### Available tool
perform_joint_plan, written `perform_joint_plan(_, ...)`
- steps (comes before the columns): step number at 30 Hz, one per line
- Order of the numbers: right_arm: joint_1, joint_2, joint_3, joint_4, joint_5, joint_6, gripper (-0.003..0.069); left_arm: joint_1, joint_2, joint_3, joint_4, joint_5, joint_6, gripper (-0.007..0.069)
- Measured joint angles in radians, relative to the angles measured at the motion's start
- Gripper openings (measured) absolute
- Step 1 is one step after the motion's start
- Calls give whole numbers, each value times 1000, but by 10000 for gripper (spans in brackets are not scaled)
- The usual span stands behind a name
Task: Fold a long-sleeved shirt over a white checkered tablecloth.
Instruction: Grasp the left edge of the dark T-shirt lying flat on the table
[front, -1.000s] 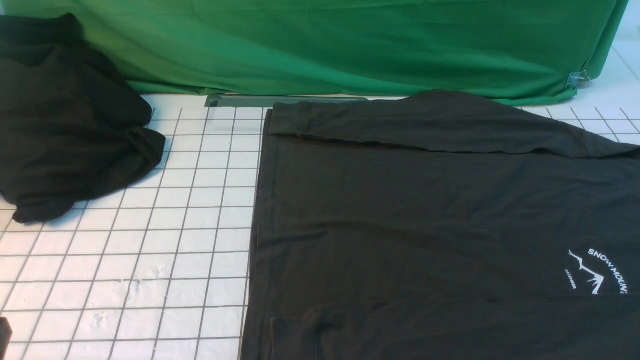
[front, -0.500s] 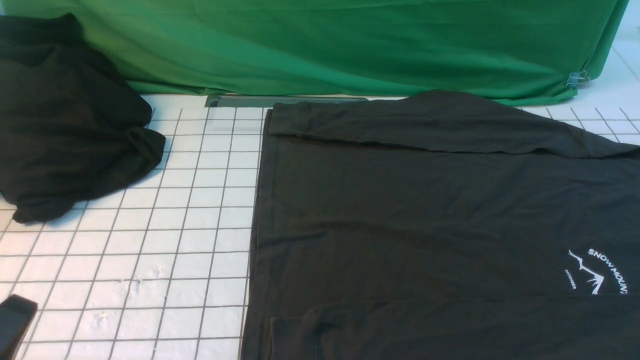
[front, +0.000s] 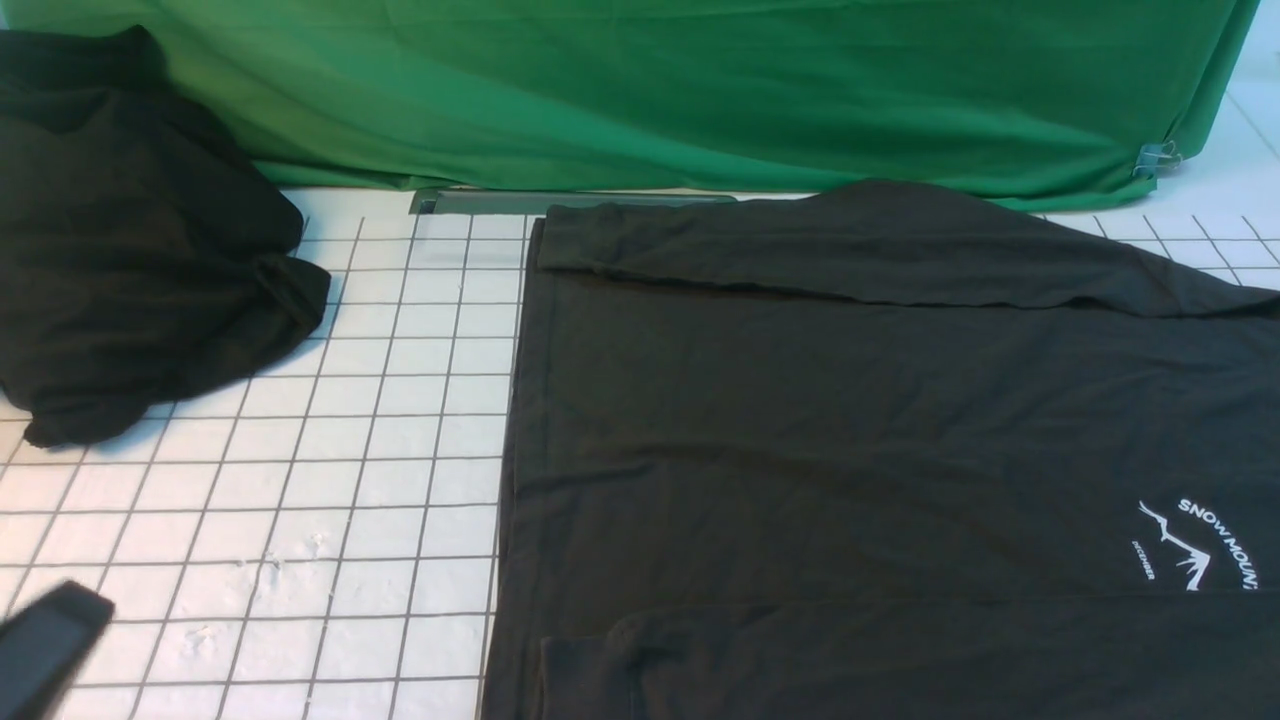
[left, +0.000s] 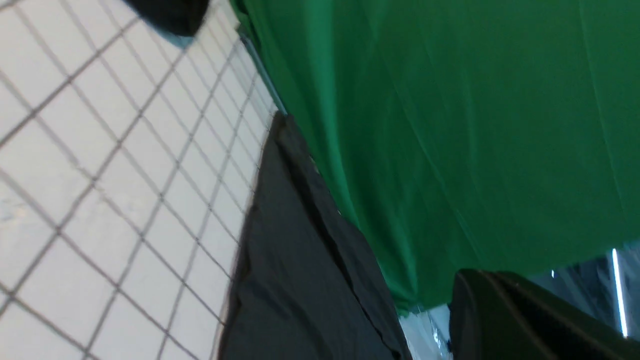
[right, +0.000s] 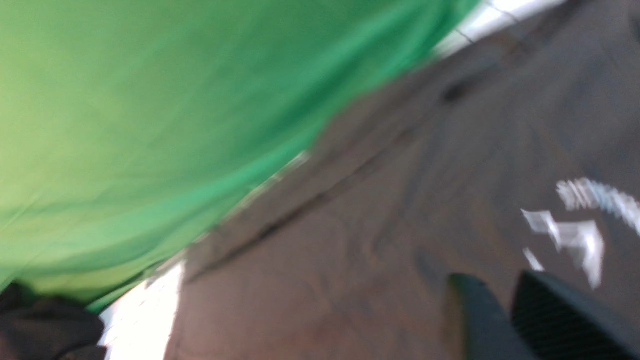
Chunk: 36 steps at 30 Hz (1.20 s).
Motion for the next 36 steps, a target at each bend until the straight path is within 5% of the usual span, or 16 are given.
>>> perform_joint_plan(6, 31, 194, -304, -74, 102, -250, 9, 0, 336, -422, 263, 361, 57, 3)
perform_joint_plan(9, 35, 399, -451, -114, 328, -380, 9, 0, 593, -645, 342, 634, 193, 3)
perform_joint_plan(14, 35, 676, -547, -128, 663, -502, 12, 0, 930, -775, 348, 809, 365, 3)
perform_joint_plan(21, 35, 895, -549, -132, 782, -565, 23, -92, 1144, -775, 320, 829, 399, 26)
perform_joint_plan(30, 35, 936, -555, -132, 750, -569, 55, -526, 1173, -701, 528, 577, 27, 194)
perform_joint_plan(36, 35, 936, -555, -132, 733, -568, 71, -598, 1259, -673, 551, 454, -44, 342)
